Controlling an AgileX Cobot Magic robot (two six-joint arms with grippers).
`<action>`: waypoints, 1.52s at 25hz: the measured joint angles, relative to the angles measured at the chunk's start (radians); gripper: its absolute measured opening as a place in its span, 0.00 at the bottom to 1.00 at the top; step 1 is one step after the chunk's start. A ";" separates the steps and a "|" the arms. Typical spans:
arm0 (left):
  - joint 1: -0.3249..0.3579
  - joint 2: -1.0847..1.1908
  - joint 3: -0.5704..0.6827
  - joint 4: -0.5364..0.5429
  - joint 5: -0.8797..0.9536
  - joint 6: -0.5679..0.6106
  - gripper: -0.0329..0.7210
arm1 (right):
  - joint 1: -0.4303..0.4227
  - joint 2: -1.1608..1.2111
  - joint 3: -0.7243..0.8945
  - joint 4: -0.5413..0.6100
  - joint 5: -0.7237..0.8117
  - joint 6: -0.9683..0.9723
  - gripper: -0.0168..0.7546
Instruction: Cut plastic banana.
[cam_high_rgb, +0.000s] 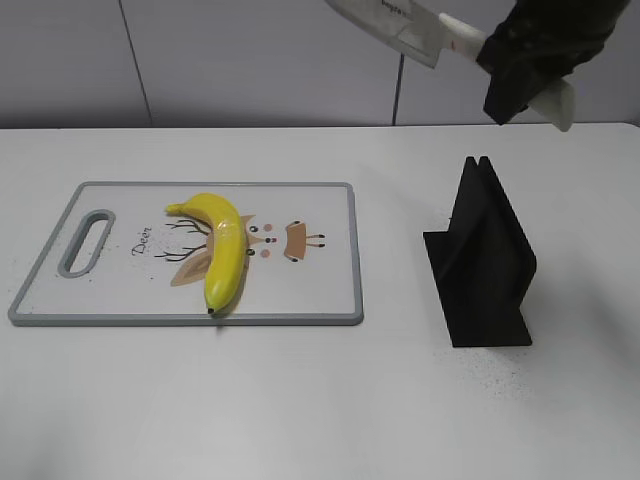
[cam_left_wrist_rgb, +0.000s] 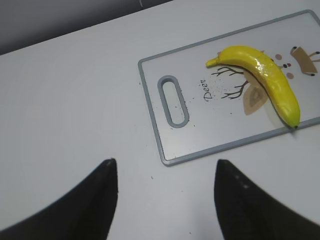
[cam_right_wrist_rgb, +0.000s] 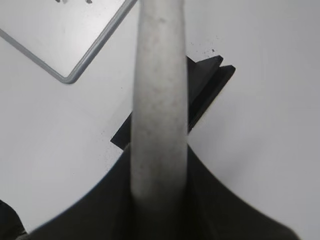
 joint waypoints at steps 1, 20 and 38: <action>0.000 0.049 -0.031 -0.003 -0.003 0.023 0.80 | 0.000 0.018 -0.014 0.002 0.000 -0.017 0.23; -0.017 0.783 -0.617 -0.128 0.077 0.652 0.79 | 0.066 0.362 -0.336 0.085 -0.001 -0.430 0.23; -0.158 1.109 -0.726 -0.258 0.164 1.038 0.75 | 0.098 0.436 -0.385 0.110 -0.002 -0.906 0.23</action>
